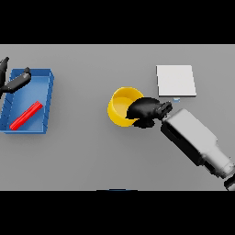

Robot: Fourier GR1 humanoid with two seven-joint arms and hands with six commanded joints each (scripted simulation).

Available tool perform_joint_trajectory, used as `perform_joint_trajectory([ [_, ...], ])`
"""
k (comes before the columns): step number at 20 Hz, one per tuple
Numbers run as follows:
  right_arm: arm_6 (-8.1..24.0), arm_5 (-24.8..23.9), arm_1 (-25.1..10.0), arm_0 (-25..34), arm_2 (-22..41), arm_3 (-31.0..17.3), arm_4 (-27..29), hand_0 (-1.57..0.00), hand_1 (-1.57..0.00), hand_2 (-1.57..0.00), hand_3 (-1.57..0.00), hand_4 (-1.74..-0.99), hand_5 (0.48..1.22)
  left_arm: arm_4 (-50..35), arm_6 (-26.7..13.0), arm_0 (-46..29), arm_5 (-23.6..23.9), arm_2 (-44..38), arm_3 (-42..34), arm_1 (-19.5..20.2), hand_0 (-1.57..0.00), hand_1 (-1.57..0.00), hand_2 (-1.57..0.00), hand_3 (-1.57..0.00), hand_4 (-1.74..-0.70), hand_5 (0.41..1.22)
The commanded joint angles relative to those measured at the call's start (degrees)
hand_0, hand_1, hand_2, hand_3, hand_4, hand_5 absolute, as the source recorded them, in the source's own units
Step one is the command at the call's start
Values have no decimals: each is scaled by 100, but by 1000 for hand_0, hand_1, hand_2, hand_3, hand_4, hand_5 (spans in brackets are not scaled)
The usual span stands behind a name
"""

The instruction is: Pick up the red beaker and tilt it to pour out 1 green nut into yellow bowl. Pick up the yellow bowl and place it on the metallic measuring scale.

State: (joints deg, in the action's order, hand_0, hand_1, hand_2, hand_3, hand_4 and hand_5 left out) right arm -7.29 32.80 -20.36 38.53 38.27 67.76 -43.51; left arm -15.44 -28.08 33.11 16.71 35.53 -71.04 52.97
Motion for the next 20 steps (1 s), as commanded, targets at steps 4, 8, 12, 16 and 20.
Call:
perform_joint_trajectory([
  [4, 10, 212, -203, 103, -209, 384, 170, -1541, -1539, -1470, -1268, -1731, 1214, 37, -108, 73, 15, 26, 36, -36, 1, 1, 1, 1, -801, 723],
  [8, 289, 525, -511, 138, -471, 997, 261, -1559, -1558, -1529, -1348, -1728, 1218, 57, -15, 19, -17, 15, 50, 43, 1, 1, 1, 1, -798, 719],
  [12, 616, 738, -634, 192, -752, 1269, 399, -1566, -1566, -1554, -1262, -1721, 1219, 22, -19, 71, -34, 24, 72, -63, 1, 1, 1, 1, -806, 723],
  [16, 394, 710, -909, 293, -860, 1334, 381, -1569, -1569, -1564, -1238, -1719, 1220, 69, -49, 115, -42, 0, 20, 63, 1, 1, 1, 1, -800, 723],
  [20, 300, 474, -1177, 484, -1087, 1054, 329, -1570, -1570, -1568, -1298, -1720, 1221, 17, -43, 20, -27, -42, -49, 138, 1, 1, 1, 1, -808, 742],
])
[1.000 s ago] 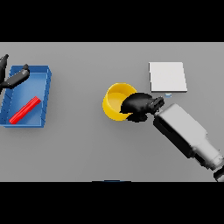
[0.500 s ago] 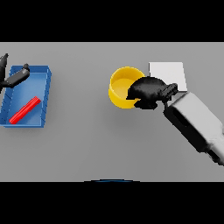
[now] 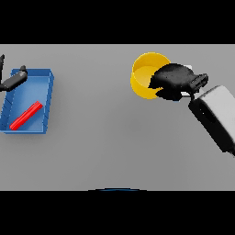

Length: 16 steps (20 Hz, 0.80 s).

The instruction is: Pick up the red beaker and tilt it to pour out 1 green nut into yellow bowl. Pick up the yellow bowl and place it on the metallic measuring scale.

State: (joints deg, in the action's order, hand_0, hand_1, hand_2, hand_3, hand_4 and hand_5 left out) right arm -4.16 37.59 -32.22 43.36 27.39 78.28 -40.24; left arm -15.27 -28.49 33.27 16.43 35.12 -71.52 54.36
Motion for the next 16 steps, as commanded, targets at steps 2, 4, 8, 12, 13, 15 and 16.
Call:
perform_joint_trajectory([
  [2, -47, -272, -49, 94, -61, -375, -125, -1570, -1570, -1569, -1256, -1719, 1221, 45, -149, -35, 58, 61, -169, 40, 1, 1, 1, 1, -801, 734],
  [4, -25, -380, -107, 215, -202, -730, -119, -1571, -1571, -1570, -1226, -1720, 1221, 51, -279, 10, 68, 56, -188, 62, 1, 1, 1, 1, -806, 739],
  [8, -120, -657, -124, 315, -371, -1470, -119, -1571, -1571, -1571, -1193, -1720, 1221, 3, -452, -8, 88, 86, -323, 25, 1, 1, 1, 1, -828, 765],
  [12, -329, -1018, -94, 423, -401, -2250, -240, -1571, -1571, -1571, -1182, -1721, 1221, 55, -476, -31, 93, 90, -324, 102, 1, 1, 1, 1, -823, 772],
  [13, -328, -1111, -64, 469, -417, -2472, -276, -1571, -1571, -1571, -1211, -1722, 1221, 21, -443, -57, 83, 67, -290, 96, 1, 1, 1, 1, -823, 765],
  [15, -391, -1280, 14, 544, -414, -2868, -340, -1571, -1571, -1571, -1254, -1722, 1221, 33, -468, 2, 100, 46, -302, 110, 1, 1, 1, 1, -818, 759],
  [16, -463, -1419, 81, 598, -398, -3140, -401, -1571, -1571, -1571, -1308, -1723, 1221, 21, -467, -16, 107, 33, -280, 115, 1, 1, 1, 1, -818, 756],
])
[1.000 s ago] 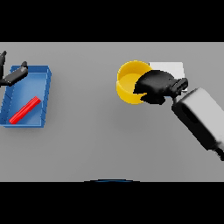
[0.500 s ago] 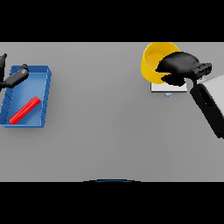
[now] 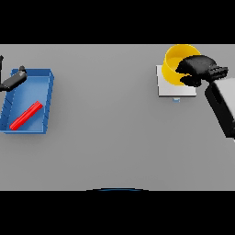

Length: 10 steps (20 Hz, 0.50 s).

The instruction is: Pick up the red beaker and tilt it to pour out 1 green nut into yellow bowl. Pick up the yellow bowl and place it on the metallic measuring scale.

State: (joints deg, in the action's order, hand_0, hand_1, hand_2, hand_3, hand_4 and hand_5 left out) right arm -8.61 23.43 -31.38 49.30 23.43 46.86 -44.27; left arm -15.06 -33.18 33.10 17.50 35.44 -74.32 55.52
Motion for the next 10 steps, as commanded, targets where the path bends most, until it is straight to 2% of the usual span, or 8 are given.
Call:
perform_joint_trajectory([
  [1, -146, -141, -7, -2, 4, -165, -36, -1571, -1566, -1571, -1360, -1724, 1221, 12, -51, -17, -16, 22, -77, 49, 1, 1, 1, 1, -814, 757],
  [5, -210, -410, 217, 192, -21, -804, -98, -1571, -1547, -1571, -1460, -1726, 1221, 60, -74, 20, -6, 56, -9, -2, 1, 1, 1, 1, -796, 737],
  [8, -145, -565, 327, 190, -43, -1068, -110, -1571, -1491, -1566, -1497, -1727, 1221, 35, -43, 106, -40, 50, 81, -109, 1, 1, 1, 1, -800, 725],
  [10, -259, -610, 315, 225, -32, -1141, -114, -1571, -1462, -1568, -1496, -1724, 1221, 16, 6, 113, -78, 30, 144, -113, 1, 1, 1, 1, -806, 734],
])
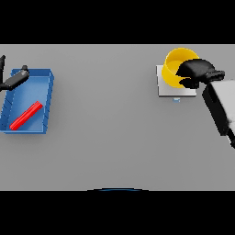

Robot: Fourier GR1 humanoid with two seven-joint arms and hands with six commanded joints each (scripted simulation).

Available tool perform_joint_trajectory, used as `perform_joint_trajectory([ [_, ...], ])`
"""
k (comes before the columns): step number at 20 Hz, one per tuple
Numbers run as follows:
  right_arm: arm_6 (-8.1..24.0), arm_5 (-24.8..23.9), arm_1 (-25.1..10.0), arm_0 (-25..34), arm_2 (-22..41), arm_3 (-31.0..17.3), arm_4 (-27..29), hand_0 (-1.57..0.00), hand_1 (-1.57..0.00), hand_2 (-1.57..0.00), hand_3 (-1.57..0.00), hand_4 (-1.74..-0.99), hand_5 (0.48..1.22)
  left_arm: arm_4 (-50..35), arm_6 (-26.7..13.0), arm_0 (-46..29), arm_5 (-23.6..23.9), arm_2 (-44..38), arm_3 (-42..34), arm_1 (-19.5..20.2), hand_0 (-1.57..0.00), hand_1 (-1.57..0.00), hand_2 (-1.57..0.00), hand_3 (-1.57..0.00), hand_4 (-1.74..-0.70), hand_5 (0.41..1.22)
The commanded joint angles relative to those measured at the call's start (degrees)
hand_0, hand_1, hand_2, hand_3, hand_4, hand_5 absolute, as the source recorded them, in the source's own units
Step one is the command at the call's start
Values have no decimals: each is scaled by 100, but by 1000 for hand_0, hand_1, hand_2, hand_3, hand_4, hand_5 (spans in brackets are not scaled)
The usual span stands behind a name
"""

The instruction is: Pick up the red beaker and tilt it to pour out 1 green nut into yellow bowl. Pick up the yellow bowl and place it on the metallic measuring scale.

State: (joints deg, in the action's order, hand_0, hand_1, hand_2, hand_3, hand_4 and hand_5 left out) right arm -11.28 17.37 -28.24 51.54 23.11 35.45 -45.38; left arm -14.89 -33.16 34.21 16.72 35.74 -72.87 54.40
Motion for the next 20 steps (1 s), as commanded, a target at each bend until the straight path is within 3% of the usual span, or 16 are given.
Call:
perform_joint_trajectory([
  [1, -50, 5, 7, 30, -26, -100, 21, -1548, -1420, -1568, -1481, -1721, 1221, 15, 1, -49, 28, 20, -33, 7, 1, 1, 1, 1, -806, 734],
  [3, -58, 75, 70, 82, -37, -274, 46, -1536, -1411, -1569, -1165, -1728, 1221, 30, -48, 18, 13, 2, 4, 31, 1, 1, 1, 1, -811, 740],
  [4, 22, 129, 90, 141, -68, -343, 63, -1543, -1443, -1496, -1022, -1659, 1221, 14, -20, 21, -17, 16, 4, -5, 1, 1, 1, 1, -813, 745],
  [5, 71, 162, 83, 157, -98, -383, 96, -1525, -1350, -1348, -907, -1596, 1134, -10, -1, -1, -37, 15, -18, -4, 1, 1, 1, 1, -812, 745],
  [6, 82, 178, 115, 160, -100, -387, 106, -1219, -1083, -1132, -824, -1548, 1053, -5, -26, -5, -20, 21, -23, -8, 1, 1, 1, 1, -812, 744],
  [8, -20, 231, 111, 221, -110, -523, 107, -780, -692, -810, -711, -1470, 928, 21, -78, 63, -41, 27, 92, -47, 1, 1, 1, 1, -812, 745],
  [10, -46, 243, 132, 219, -99, -608, 96, -499, -443, -597, -635, -1425, 851, 80, -32, 52, -36, 57, 101, -34, 1, 1, 1, 1, -805, 740],
  [12, -153, 201, 154, 290, -85, -707, 64, -319, -283, -449, -572, -1397, 799, 45, 8, 117, -82, 40, 176, -104, 1, 1, 1, 1, -809, 739],
  [16, -407, 255, 163, 373, 19, -876, -33, -130, -115, -244, -442, -1346, 746, 49, 4, 175, -83, 37, 300, -189, 1, 1, 1, 1, -809, 736],
  [20, -384, 306, 171, 457, 73, -994, -111, -53, -47, -115, -348, -1308, 733, 15, -17, 93, 1, 19, 186, -162, 1, 1, 1, 1, -821, 734],
])
